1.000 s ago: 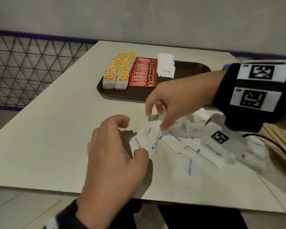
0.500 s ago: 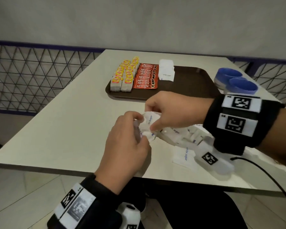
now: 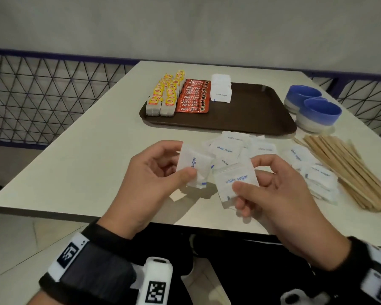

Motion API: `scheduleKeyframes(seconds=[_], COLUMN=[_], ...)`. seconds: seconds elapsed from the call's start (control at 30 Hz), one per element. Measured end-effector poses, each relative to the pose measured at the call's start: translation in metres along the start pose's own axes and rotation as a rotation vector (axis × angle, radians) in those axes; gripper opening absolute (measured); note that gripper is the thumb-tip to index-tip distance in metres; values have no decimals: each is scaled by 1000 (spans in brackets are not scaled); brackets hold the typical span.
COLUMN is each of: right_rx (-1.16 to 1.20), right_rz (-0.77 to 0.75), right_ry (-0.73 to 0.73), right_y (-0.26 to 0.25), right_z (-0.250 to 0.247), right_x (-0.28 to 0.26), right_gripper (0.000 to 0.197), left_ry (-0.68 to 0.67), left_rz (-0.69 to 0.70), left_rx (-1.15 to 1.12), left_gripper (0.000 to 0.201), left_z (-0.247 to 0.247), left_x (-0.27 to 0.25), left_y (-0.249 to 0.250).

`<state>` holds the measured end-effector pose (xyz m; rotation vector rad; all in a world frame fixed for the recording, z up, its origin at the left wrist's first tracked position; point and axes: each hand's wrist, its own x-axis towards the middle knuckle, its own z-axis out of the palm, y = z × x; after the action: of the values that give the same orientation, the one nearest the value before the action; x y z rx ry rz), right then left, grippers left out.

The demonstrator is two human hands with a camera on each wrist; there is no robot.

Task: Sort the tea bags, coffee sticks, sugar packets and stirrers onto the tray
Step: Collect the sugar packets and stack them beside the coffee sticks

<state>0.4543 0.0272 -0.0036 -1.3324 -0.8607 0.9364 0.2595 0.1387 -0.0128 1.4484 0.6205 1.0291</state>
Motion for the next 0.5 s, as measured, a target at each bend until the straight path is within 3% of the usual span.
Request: scheduleKeyframes(seconds=[0.07, 0.17, 0.5], right_rx=[31, 33, 126], right_rz=[5, 4, -2], right_ry=[22, 12, -155], right_y=[5, 7, 1], right_z=[3, 7, 17], right_x=[2, 8, 15], right_gripper=[40, 45, 20], left_ry=[-26, -44, -27], left_rz=[11, -13, -70], left_rx=[27, 33, 110], left_gripper=[27, 31, 46], left_z=[1, 3, 13], left_x=[-2, -2, -2], left_y=[1, 2, 4])
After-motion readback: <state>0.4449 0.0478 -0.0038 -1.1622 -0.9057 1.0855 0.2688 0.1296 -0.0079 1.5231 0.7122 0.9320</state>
